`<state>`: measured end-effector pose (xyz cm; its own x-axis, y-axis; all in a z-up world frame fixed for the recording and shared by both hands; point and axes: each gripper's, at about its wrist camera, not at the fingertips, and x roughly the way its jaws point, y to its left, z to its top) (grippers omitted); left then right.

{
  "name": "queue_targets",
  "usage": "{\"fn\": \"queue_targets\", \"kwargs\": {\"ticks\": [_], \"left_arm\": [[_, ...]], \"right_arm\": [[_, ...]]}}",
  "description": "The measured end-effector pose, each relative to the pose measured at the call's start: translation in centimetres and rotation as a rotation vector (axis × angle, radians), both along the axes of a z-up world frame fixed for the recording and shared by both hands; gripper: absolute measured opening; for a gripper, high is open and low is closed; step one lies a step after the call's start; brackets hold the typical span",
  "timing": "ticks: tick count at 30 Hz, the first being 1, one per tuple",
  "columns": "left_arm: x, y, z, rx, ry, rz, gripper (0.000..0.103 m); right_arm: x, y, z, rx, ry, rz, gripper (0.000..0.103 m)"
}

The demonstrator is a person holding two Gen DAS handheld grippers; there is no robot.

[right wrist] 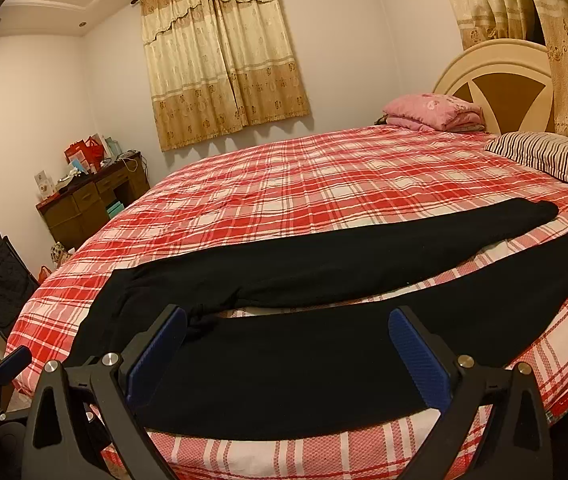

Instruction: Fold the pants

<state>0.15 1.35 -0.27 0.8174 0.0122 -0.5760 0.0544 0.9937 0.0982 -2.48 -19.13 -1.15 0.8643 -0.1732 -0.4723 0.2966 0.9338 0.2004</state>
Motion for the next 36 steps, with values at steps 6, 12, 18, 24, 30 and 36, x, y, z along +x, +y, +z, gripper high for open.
{"fn": "queue_targets", "kwargs": {"ticks": [6,12,18,24,30,36], "left_arm": [[0.0,0.3,-0.2,0.002,0.005,0.0,0.103],[0.0,0.2,-0.4,0.004,0.006,-0.002,0.103],[0.1,-0.1,-0.6,0.005,0.01,-0.001,0.103],[0.0,-0.2,-0.9,0.009,0.017,-0.002,0.103],[0.3,-0.3,-1.1,0.009,0.027,-0.001,0.103],[0.4,-0.3,-1.5,0.012,0.038,-0.001,0.103]], "right_arm": [[0.1,0.0,-0.3,0.005,0.009,0.0,0.102],[0.1,0.0,-0.4,0.011,0.013,0.0,0.102],[0.2,-0.1,-0.5,0.014,0.019,0.0,0.102],[0.3,-0.1,-0.8,0.016,0.023,-0.001,0.102],[0.4,-0.1,-1.1,0.015,0.03,0.001,0.102],[0.7,-0.1,-1.5,0.022,0.043,-0.003,0.102]]}}
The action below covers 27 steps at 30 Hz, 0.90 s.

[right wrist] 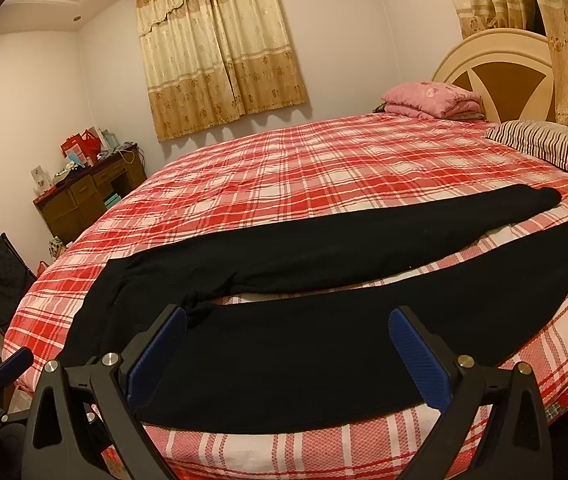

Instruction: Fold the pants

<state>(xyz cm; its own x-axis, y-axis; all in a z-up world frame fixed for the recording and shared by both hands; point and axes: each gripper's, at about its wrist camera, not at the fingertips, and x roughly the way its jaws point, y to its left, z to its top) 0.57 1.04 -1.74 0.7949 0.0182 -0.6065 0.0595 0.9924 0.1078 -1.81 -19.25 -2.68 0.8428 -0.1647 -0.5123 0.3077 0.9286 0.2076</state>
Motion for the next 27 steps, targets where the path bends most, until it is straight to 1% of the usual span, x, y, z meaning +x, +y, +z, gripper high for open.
{"fn": "queue_targets", "kwargs": {"ticks": [5,8,11,13,16,20,22,23,24,26,27], "left_arm": [[0.6,0.4,-0.6,-0.022,0.027,-0.003,0.103],[1.4,0.6,-1.2,-0.013,0.042,-0.005,0.103],[2.4,1.1,-2.0,0.004,0.065,-0.039,0.103],[3.4,2.1,-2.6,0.003,0.086,-0.054,0.103],[5.3,4.5,-3.1,-0.009,0.109,-0.029,0.103],[8.3,7.8,-2.4,-0.03,0.114,0.013,0.097],[10.3,9.1,-1.6,-0.048,0.116,0.012,0.097],[11.3,9.6,-1.3,-0.055,0.115,0.01,0.096],[12.4,10.0,-1.1,-0.06,0.117,0.014,0.093],[15.0,10.8,-0.6,-0.076,0.128,0.018,0.083],[16.7,11.0,-0.4,-0.107,0.141,-0.01,0.081]], "right_arm": [[0.3,-0.3,-0.4,-0.005,0.01,-0.003,0.102],[0.8,-0.9,-0.8,-0.011,0.016,-0.009,0.102],[1.4,-1.9,-1.3,-0.02,0.029,-0.009,0.102],[1.9,-2.7,-1.8,-0.028,0.042,-0.008,0.102],[2.8,-3.9,-2.8,-0.039,0.072,-0.005,0.102],[4.0,-5.2,-4.0,-0.004,0.101,0.024,0.102],[4.5,-5.6,-4.0,0.006,0.102,0.044,0.102],[4.9,-5.6,-4.0,0.004,0.1,0.055,0.102],[5.2,-5.5,-3.8,0.0,0.097,0.066,0.102],[6.2,-5.2,-3.4,-0.021,0.089,0.094,0.102],[6.5,-5.1,-3.3,-0.029,0.086,0.104,0.102]]}}
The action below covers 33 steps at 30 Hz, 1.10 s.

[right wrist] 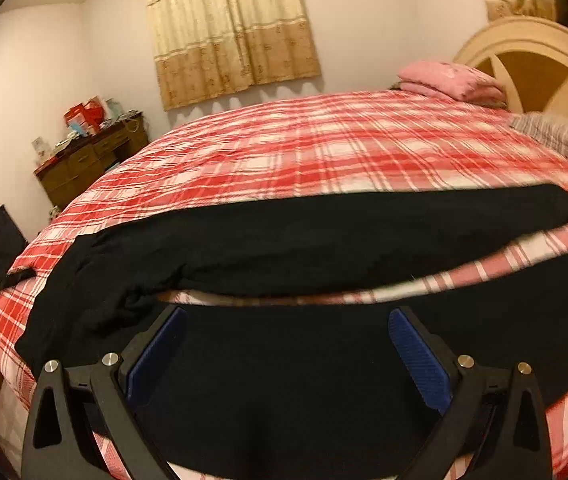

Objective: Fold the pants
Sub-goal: 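Grasp the black pants edge with the left tool while the right tool grasps further along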

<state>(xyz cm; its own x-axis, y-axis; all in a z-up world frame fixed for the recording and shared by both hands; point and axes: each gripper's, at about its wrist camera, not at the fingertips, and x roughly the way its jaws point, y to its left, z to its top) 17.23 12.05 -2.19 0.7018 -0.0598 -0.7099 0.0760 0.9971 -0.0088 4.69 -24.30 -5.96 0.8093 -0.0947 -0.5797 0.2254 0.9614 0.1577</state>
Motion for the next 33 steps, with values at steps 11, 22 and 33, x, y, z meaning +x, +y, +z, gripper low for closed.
{"fn": "queue_targets", "kwargs": {"ticks": [11,22,33], "left_arm": [[10.3,-1.0,-3.5,-0.102,0.191,-0.109,0.035],[12.5,-0.5,-5.0,-0.078,0.234,-0.089,0.052],[13.3,-0.9,-5.5,-0.084,0.222,-0.161,0.024]], "right_arm": [[5.4,-1.7,1.7,-0.073,0.028,0.12,0.102],[19.2,-3.5,0.9,-0.179,0.168,0.381,0.102],[24.4,-3.3,-4.1,-0.105,0.341,0.566,0.067]]}}
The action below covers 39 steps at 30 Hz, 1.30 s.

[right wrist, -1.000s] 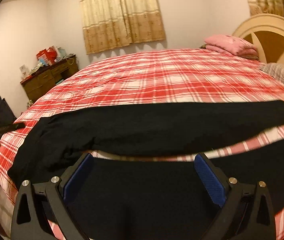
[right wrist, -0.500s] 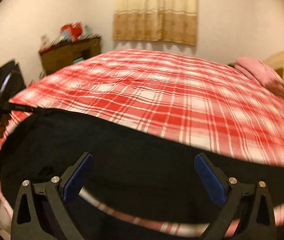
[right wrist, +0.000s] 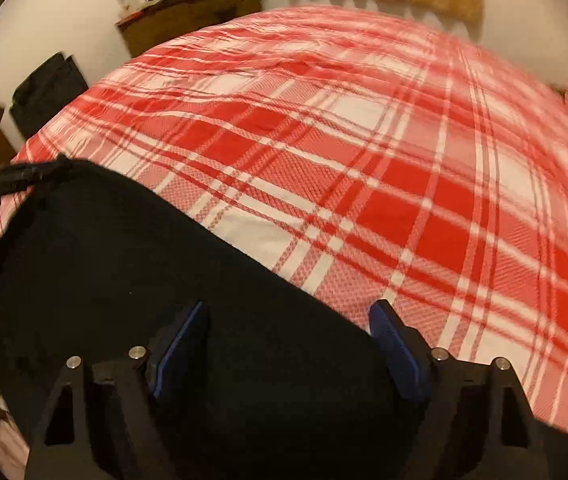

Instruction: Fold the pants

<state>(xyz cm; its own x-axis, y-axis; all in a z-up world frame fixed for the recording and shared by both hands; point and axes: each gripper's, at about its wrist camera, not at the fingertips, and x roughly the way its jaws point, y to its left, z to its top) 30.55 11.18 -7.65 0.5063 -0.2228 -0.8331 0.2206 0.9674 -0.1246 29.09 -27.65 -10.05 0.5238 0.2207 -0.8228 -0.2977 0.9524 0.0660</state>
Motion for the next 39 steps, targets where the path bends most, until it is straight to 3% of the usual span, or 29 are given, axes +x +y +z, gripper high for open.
{"fn": "queue_targets", "kwargs": {"ticks": [1,2,3,5,13,18,23,26,31,36,39], "left_arm": [[0.1,0.0,0.0,-0.023,0.005,-0.001,0.019],[0.2,-0.2,0.0,-0.021,0.003,-0.002,0.018],[0.2,-0.5,0.0,-0.008,-0.002,-0.003,0.018],[0.0,-1.0,0.4,0.017,-0.015,0.003,0.017],[-6.4,0.1,7.5,-0.057,-0.25,0.017,0.017],[-11.9,1.3,9.5,-0.103,-0.382,0.021,0.017],[-16.8,2.3,8.4,-0.127,-0.463,0.026,0.017],[-18.8,2.7,7.3,-0.126,-0.484,0.035,0.017],[-21.3,3.4,4.1,-0.11,-0.45,0.053,0.017],[-22.5,4.2,1.0,-0.091,-0.389,0.08,0.018],[-23.5,4.5,-0.1,-0.083,-0.361,0.077,0.022]], "right_arm": [[-0.1,-0.1,0.3,0.021,0.01,-0.004,0.048],[-0.2,-0.3,0.5,0.04,0.025,-0.009,0.022],[-0.3,-0.3,0.7,0.061,0.04,-0.01,0.011],[-1.3,0.0,1.7,0.048,0.017,-0.014,0.006],[-9.9,1.5,9.2,0.084,-0.189,-0.011,0.005],[-17.5,3.6,10.6,0.058,-0.295,0.007,0.005],[-23.3,6.1,8.6,-0.018,-0.349,0.033,0.005],[-25.4,7.4,6.1,-0.028,-0.322,0.048,0.005],[-27.4,8.6,1.6,-0.063,-0.259,0.06,0.005],[-28.7,8.7,-0.8,-0.035,-0.21,0.049,0.005],[-29.9,9.5,-2.1,-0.078,-0.208,0.062,0.005]]}}
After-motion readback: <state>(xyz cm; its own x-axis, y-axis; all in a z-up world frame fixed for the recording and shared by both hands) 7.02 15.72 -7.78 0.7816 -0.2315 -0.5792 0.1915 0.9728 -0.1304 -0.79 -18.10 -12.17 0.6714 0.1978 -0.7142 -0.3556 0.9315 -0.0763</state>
